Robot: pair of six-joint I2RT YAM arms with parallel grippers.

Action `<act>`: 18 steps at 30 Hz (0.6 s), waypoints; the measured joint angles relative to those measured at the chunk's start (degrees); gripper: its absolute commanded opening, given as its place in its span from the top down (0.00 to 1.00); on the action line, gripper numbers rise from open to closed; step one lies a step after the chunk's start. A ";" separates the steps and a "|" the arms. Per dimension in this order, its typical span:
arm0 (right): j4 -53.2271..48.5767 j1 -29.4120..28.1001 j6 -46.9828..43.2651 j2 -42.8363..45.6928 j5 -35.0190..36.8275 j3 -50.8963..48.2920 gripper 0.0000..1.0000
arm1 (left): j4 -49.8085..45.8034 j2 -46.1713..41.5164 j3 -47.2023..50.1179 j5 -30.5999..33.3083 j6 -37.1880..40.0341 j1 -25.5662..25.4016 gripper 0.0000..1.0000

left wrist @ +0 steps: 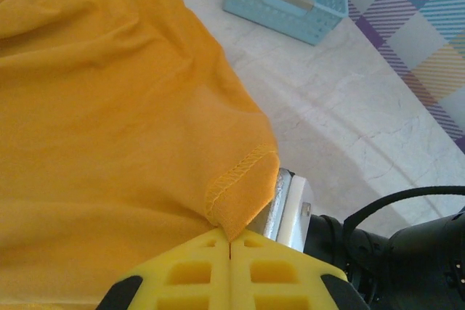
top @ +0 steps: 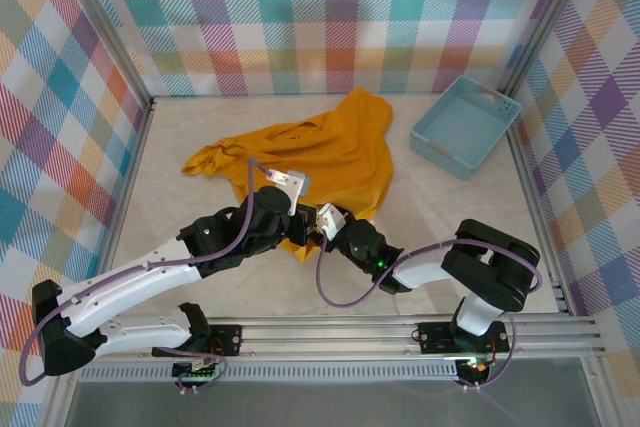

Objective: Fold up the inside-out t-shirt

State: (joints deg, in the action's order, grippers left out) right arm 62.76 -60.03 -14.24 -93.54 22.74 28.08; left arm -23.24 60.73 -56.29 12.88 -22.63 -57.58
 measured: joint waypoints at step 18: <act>-14.88 5.27 22.67 1.64 6.64 2.67 0.50 | -3.69 0.68 -9.33 -0.50 0.02 3.02 1.00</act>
State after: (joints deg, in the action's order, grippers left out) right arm 47.88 -54.76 8.43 -91.90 29.39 30.74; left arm -26.94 61.41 -65.63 12.38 -22.61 -54.57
